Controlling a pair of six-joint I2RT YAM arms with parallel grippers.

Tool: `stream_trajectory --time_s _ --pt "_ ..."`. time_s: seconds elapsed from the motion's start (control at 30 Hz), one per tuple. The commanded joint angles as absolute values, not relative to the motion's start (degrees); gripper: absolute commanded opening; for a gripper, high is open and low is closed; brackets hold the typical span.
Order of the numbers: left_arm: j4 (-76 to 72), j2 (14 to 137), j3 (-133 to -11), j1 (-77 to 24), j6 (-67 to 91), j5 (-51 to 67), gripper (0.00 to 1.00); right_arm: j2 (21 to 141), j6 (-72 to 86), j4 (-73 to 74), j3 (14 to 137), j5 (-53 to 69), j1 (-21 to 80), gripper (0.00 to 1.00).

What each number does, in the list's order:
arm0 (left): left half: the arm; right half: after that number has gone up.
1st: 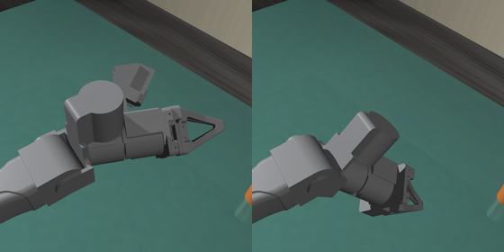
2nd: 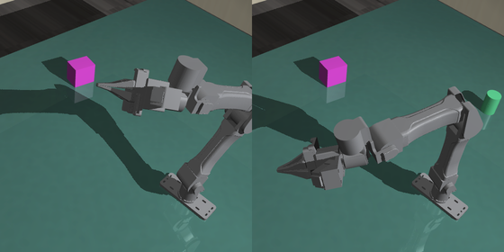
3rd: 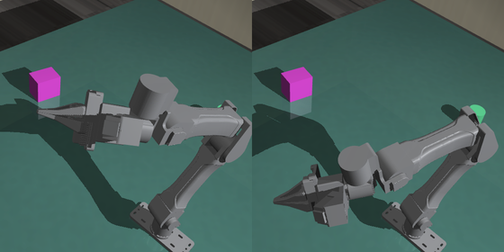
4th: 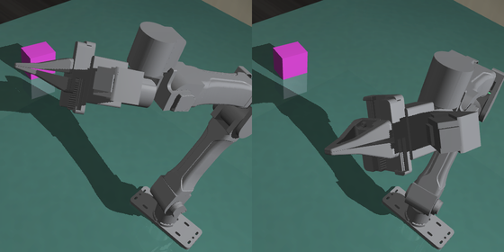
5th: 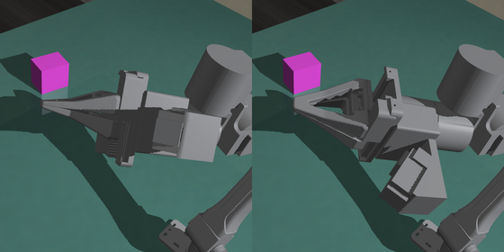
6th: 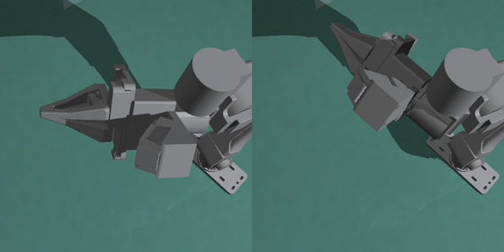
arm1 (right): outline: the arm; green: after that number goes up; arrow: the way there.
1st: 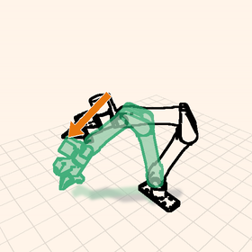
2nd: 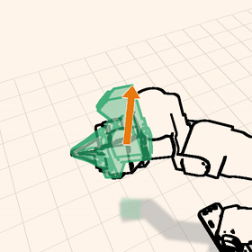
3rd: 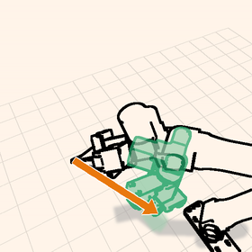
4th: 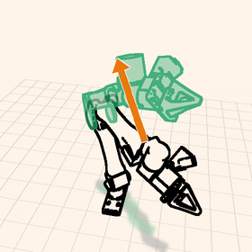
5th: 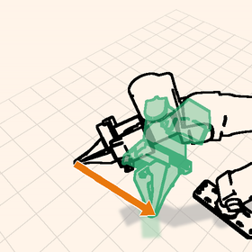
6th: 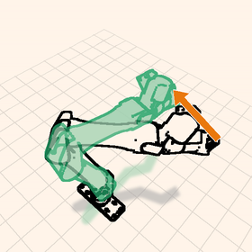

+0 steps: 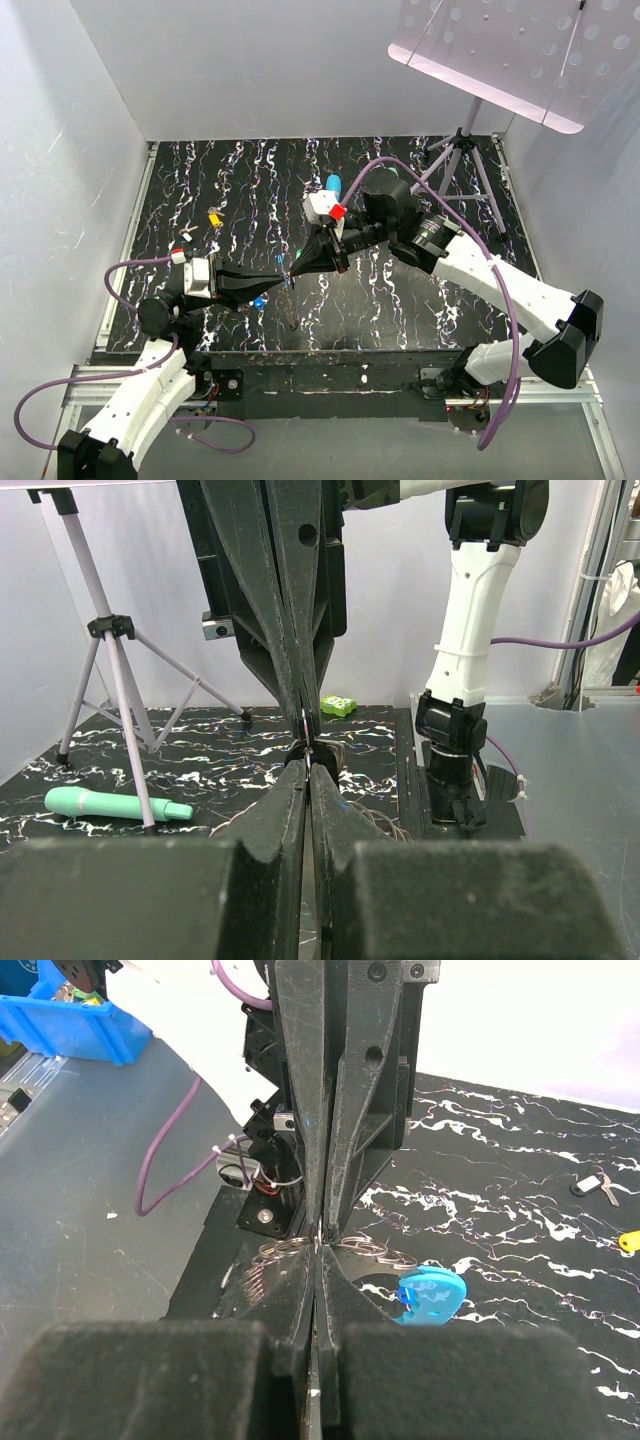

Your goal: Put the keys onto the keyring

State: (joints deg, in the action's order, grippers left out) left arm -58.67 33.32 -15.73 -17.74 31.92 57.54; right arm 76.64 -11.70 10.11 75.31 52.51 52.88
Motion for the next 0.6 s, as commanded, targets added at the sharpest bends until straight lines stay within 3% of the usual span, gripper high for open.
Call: stream_trajectory --time_s 0.0,0.57 --pt "-59.8 33.0 -16.7 -17.7 31.3 55.5 0.0 76.6 -10.7 7.5 76.2 53.4 53.2 0.01" --pt "-60.3 33.0 -16.5 -17.6 31.6 55.5 0.0 77.0 -10.7 7.0 76.1 53.2 53.3 0.01"
